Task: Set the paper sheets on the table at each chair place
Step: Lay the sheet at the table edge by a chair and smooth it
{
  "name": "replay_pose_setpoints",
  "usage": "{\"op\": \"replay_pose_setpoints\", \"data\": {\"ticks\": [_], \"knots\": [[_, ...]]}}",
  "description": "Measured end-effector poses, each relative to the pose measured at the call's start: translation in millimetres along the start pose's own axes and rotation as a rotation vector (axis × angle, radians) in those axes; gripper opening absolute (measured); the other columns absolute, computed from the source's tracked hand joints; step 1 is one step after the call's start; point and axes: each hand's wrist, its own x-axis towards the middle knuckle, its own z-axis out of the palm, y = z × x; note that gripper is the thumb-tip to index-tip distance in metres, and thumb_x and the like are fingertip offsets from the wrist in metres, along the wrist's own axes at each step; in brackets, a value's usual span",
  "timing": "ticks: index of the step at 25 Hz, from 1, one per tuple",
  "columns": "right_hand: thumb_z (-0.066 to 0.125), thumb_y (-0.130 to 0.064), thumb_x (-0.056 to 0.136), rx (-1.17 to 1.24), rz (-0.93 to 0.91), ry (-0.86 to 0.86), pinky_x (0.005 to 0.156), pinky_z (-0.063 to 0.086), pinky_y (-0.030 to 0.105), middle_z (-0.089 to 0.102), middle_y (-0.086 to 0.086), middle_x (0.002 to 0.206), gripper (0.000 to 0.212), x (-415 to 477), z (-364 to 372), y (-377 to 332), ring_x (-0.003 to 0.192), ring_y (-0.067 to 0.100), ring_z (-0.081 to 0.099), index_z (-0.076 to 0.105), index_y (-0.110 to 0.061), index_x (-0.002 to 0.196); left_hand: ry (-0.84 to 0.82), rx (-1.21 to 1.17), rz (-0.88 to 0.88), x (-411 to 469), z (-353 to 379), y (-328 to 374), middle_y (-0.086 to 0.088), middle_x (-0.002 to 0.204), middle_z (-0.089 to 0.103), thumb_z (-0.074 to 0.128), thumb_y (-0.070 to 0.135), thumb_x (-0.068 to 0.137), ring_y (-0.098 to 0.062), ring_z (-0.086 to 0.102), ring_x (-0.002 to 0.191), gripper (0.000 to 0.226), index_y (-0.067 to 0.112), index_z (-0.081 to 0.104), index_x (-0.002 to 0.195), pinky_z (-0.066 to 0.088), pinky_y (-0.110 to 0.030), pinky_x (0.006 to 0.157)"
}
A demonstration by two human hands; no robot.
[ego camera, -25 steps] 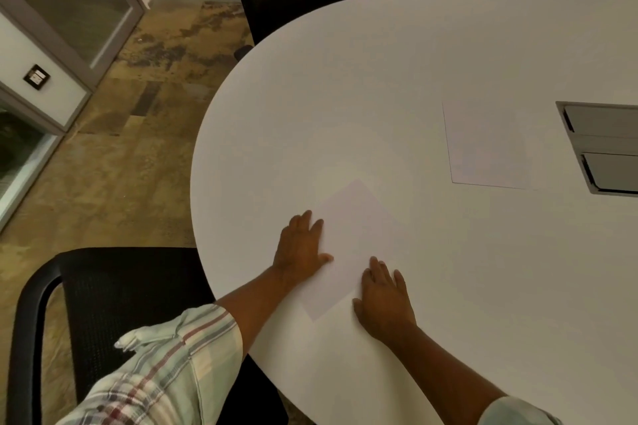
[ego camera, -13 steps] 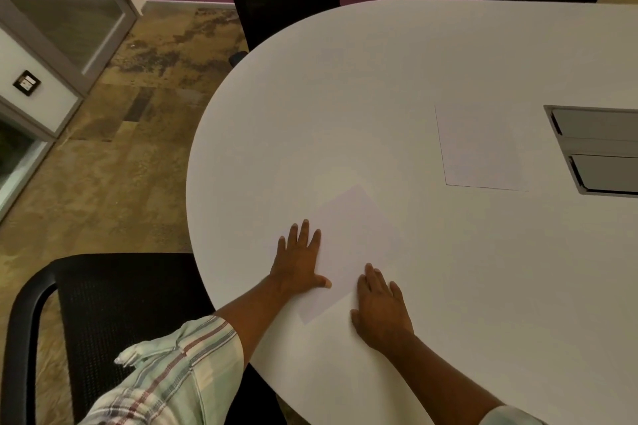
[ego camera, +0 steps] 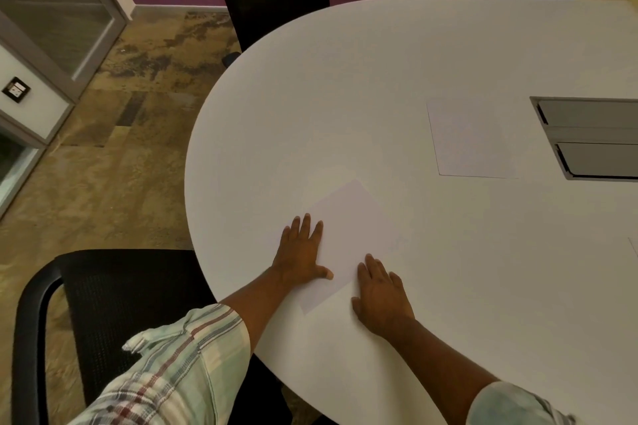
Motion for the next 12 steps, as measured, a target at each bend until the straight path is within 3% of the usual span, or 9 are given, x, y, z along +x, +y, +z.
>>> {"op": "replay_pose_setpoints", "data": {"ticks": [5, 12], "knots": [[0.04, -0.052, 0.104, 0.11, 0.094, 0.073, 0.127, 0.02, 0.046, 0.007, 0.012, 0.174, 0.08, -30, -7, 13, 0.16, 0.028, 0.011, 0.009, -0.009, 0.164, 0.066, -0.001, 0.002, -31, 4, 21, -0.02, 0.176, -0.013, 0.053, 0.071, 0.097, -0.039, -0.014, 0.163, 0.111, 0.009, -0.004, 0.168, -0.004, -0.051, 0.133], [0.024, -0.063, 0.105, 0.094, 0.131, 0.194, 0.127, 0.019, 0.046, 0.003, 0.012, 0.174, 0.084, -95, -22, 43, 0.161, 0.028, 0.006, 0.002, -0.008, 0.165, 0.137, 0.051, 0.014, -100, 14, 75, -0.019, 0.176, -0.012, 0.032, 0.072, 0.103, -0.037, -0.015, 0.163, 0.101, 0.004, -0.007, 0.167, -0.006, -0.049, 0.133]]}}
